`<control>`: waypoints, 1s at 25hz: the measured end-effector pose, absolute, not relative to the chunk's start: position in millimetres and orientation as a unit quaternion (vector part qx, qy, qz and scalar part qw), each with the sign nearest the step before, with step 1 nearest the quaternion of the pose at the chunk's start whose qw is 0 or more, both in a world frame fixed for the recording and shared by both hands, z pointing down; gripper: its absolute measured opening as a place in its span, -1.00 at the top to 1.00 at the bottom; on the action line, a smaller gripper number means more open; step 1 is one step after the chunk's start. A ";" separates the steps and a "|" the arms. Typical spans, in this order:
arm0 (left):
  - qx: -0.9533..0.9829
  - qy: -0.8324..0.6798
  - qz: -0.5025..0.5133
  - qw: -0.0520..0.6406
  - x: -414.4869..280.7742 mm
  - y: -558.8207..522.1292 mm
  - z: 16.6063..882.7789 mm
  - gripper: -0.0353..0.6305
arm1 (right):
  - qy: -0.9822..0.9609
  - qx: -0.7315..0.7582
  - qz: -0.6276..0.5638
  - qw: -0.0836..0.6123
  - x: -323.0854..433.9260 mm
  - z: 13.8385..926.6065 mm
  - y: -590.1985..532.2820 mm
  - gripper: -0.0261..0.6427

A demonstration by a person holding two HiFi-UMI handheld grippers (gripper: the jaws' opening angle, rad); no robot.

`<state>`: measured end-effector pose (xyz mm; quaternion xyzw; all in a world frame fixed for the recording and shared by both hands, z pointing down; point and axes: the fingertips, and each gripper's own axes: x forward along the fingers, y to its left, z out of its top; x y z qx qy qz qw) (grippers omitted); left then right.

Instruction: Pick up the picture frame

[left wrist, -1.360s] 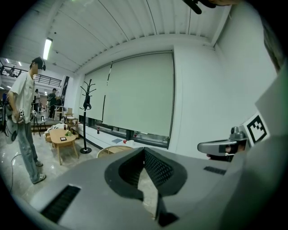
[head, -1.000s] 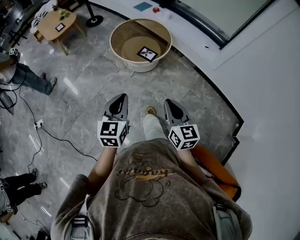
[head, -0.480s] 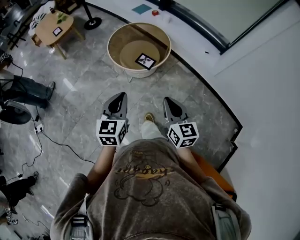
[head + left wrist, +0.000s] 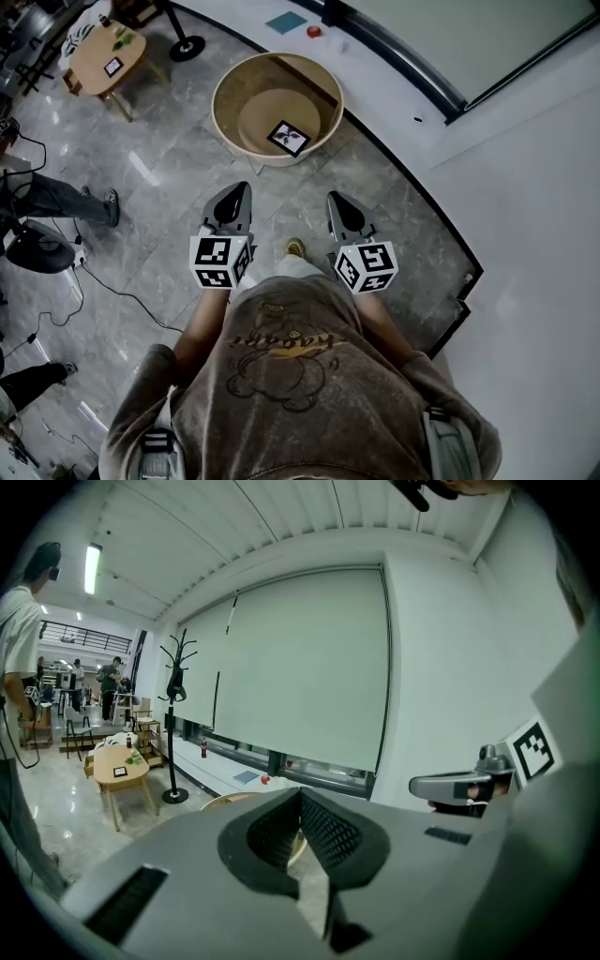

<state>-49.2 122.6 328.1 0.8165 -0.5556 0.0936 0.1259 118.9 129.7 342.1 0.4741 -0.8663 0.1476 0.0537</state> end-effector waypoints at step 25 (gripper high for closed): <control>0.786 -0.597 0.084 0.134 -72.4 13.8 337.1 0.84 | -0.879 0.437 0.174 0.076 103.0 371.1 18.9 0.87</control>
